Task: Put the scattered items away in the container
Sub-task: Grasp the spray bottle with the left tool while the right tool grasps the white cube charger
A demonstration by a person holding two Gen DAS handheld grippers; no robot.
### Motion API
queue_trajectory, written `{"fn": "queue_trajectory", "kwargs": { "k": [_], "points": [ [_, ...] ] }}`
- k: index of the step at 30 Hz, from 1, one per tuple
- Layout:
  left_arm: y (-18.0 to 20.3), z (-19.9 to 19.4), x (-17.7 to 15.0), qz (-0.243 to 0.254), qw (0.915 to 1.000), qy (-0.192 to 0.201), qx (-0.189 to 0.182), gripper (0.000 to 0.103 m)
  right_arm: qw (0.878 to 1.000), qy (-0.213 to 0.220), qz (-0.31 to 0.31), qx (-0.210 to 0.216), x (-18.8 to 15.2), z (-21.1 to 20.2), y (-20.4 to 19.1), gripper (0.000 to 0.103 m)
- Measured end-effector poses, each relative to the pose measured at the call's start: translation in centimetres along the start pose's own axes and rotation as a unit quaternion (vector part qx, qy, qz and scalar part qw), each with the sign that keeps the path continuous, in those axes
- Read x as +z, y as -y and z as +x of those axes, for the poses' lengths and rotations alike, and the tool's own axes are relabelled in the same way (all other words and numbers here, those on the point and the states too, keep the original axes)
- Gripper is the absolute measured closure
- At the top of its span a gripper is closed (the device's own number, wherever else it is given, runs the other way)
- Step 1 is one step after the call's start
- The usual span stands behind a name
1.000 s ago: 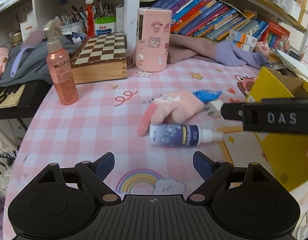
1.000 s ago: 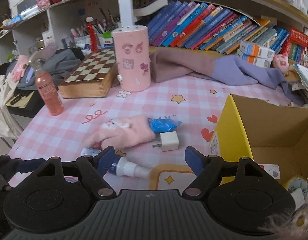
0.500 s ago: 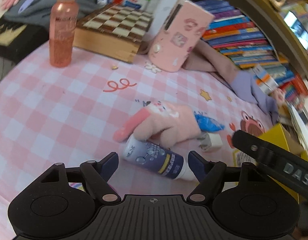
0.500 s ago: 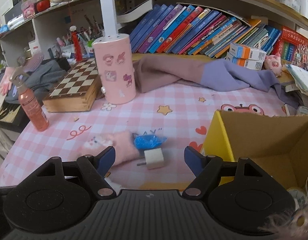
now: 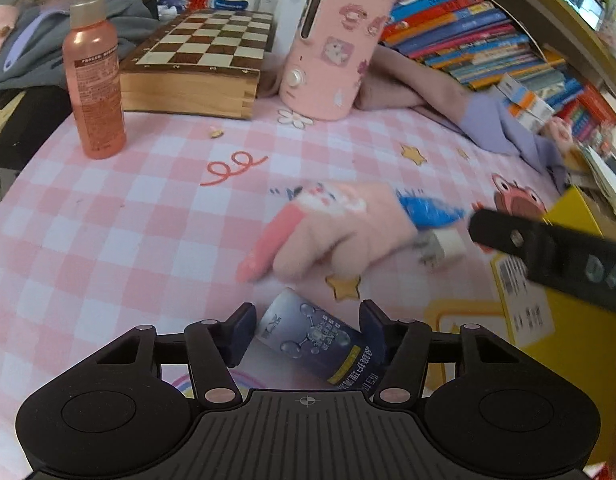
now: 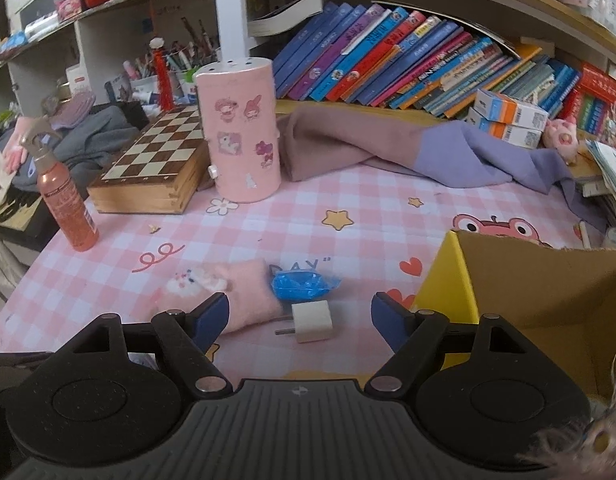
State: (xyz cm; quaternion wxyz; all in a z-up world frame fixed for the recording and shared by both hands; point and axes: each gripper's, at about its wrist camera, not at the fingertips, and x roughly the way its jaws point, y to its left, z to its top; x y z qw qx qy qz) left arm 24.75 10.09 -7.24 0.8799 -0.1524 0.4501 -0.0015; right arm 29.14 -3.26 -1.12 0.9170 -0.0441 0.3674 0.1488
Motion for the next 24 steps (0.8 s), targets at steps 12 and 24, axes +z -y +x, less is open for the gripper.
{"fn": "queue_trajectory", "kwargs": {
  "k": [12,24],
  "points": [
    [0.4,-1.1,-1.8,-0.036,0.9979,-0.008,0.052,0.034,0.999,-0.019,-0.019,0.024,-0.3,0.7,-1.2,0.028],
    [-0.4,-1.6,-2.4,-0.003,0.9998,-0.011,0.015,0.072,0.999,-0.05,-0.014,0.002,-0.7,3.4,-1.6,0.029]
  ]
}}
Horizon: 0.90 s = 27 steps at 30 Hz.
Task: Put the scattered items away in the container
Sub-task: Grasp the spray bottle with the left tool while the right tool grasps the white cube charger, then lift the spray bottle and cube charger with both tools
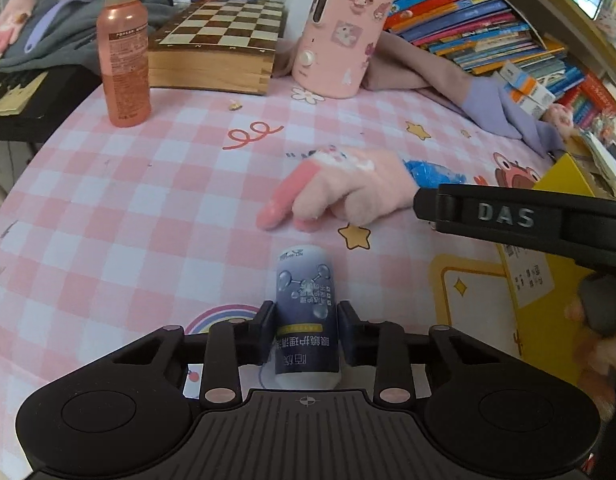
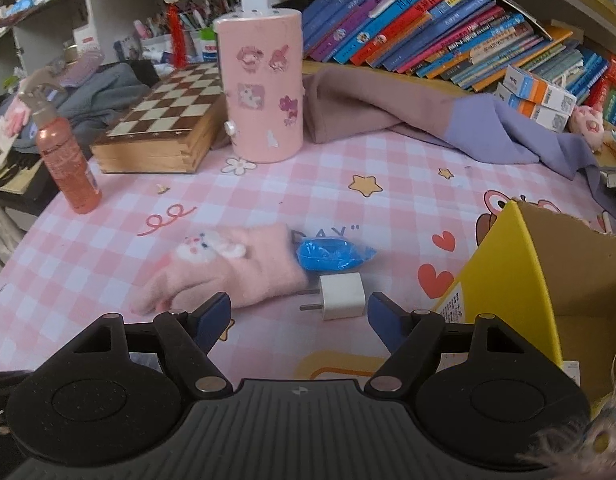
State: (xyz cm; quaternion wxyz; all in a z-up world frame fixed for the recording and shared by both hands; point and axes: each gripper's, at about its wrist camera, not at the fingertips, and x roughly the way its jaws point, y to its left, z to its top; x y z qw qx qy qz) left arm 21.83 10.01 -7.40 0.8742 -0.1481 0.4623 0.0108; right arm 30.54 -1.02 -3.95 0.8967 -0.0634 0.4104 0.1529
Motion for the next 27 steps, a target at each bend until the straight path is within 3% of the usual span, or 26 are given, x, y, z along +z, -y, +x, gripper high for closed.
{"fn": "queue_trajectory", "kwargs": {
  "k": [17,19,21,27],
  "points": [
    [-1.4,0.3,1.0,-0.014,0.9997,-0.006,-0.019,0.072,0.997,-0.054,0.011,-0.051,0.6,5.5,1.1,0.05],
    [-1.6,0.2,1.0,-0.018,0.9996,-0.008,-0.021,0.072,0.997,-0.051,0.021,-0.049,0.6,5.6,1.4,0.051],
    [-1.7,0.2,1.0,-0.022,0.9994,-0.011,-0.023,0.072,0.998,-0.046,0.025,-0.046,0.7,5.7,1.5,0.062],
    [-2.0,-0.4,1.5,-0.031,0.9991,-0.004,-0.027,0.072,0.999,-0.024,0.029,-0.037,0.8,4.4,1.5,0.062]
  ]
}}
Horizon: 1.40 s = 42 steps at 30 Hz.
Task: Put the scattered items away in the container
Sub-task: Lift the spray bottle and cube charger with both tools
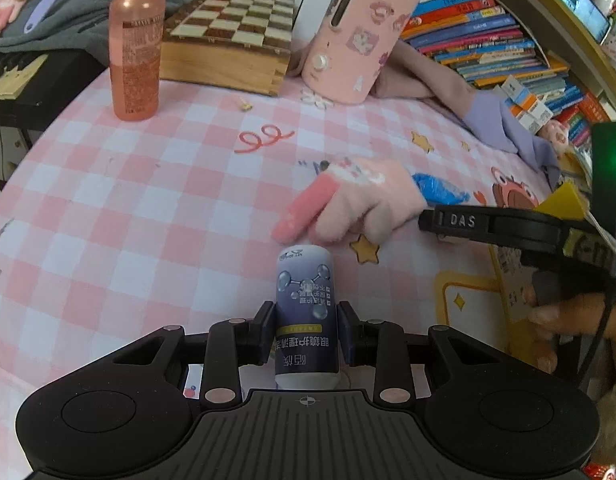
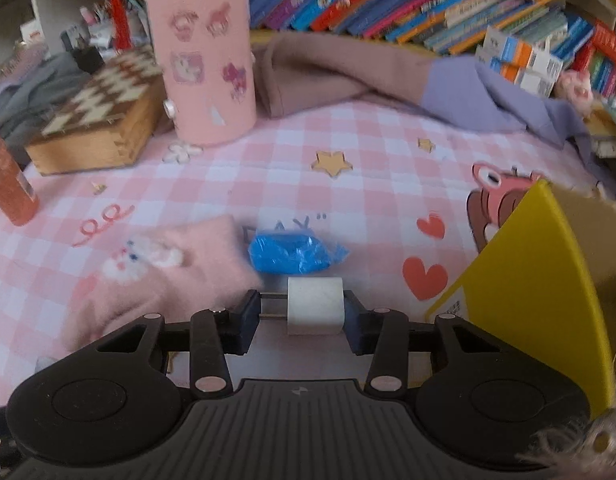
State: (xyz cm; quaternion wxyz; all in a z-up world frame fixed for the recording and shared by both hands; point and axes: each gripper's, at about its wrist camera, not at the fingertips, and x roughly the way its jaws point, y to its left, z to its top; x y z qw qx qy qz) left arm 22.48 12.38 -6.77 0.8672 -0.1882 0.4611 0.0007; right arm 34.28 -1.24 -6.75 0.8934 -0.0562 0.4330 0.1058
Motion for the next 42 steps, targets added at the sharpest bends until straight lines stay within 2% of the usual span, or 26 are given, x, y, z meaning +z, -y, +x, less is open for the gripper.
{"fn": "queue_trajectory", "kwargs": {
  "k": [8,19,31,42],
  "points": [
    [0.6,-2.0,0.2,0.003,0.9995,0.031,-0.009,0.072,0.999,0.028,-0.005,0.035,-0.2,-4.1,-0.7,0.062],
    [1.3,-6.1,-0.6,0.028,0.9972,0.064,-0.025,0.072,0.995,0.092,-0.005,0.05,-1.8,-11.2,-0.1,0.062],
    [0.8,-11.6,-4.1,0.035,0.9954,0.082,-0.033,0.072,0.991,0.116,-0.025,0.064,-6.9,-17.8,0.8,0.062],
    [0.2,-16.3,-8.2,0.032,0.9938,0.101,-0.035,0.072,0.989,0.127,-0.016,0.069,-11.9,-22.6,0.7,0.062]
  ]
}}
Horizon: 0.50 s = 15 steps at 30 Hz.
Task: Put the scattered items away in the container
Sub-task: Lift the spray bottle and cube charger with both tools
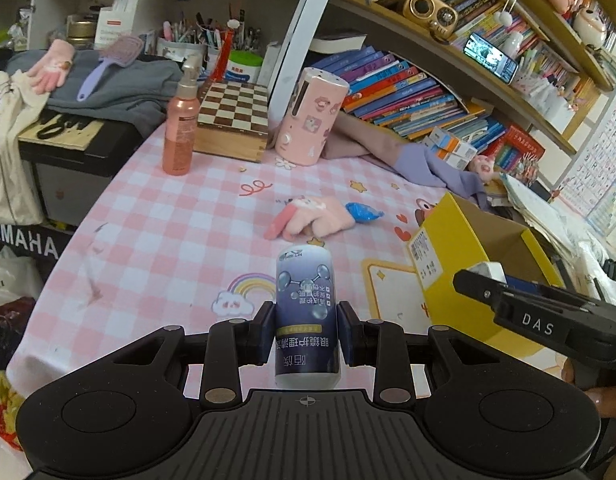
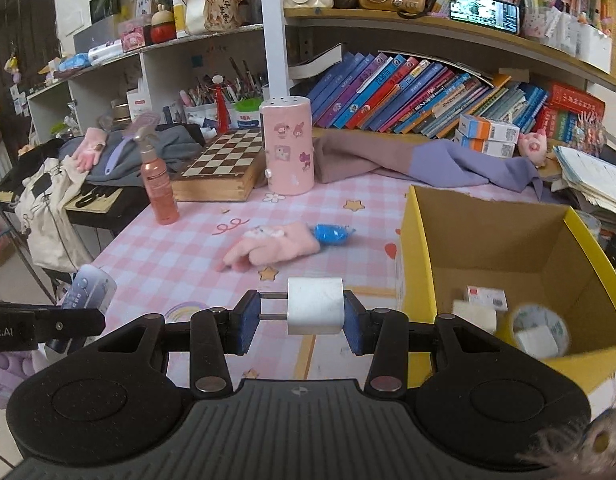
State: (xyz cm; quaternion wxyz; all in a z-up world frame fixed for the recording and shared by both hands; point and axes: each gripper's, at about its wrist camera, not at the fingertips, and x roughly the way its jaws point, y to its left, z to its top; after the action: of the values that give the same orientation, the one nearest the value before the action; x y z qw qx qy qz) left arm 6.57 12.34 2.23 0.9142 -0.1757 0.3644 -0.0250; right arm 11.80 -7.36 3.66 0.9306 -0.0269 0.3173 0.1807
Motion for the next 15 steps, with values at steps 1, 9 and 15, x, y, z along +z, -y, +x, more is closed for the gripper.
{"fn": "queue_trajectory", "kwargs": {
  "k": [1,9,15],
  "points": [
    [0.0,-0.4,-0.3,0.001,1.0,0.001,-0.001,0.072,1.0,0.0,0.001,0.0,-0.3,-0.5,-0.2,0.062],
    [0.8,-3.2,-2.4,0.016,0.9997,0.008,-0.017,0.072,1.0,0.008,0.004,0.007,-2.9,-4.2,-1.6,0.062],
    [1.5,-4.9,-4.0,0.027,0.9991,0.011,-0.029,0.072,1.0,0.005,0.007,0.009,-4.6,-6.4,-2.1,0.062]
  ]
}}
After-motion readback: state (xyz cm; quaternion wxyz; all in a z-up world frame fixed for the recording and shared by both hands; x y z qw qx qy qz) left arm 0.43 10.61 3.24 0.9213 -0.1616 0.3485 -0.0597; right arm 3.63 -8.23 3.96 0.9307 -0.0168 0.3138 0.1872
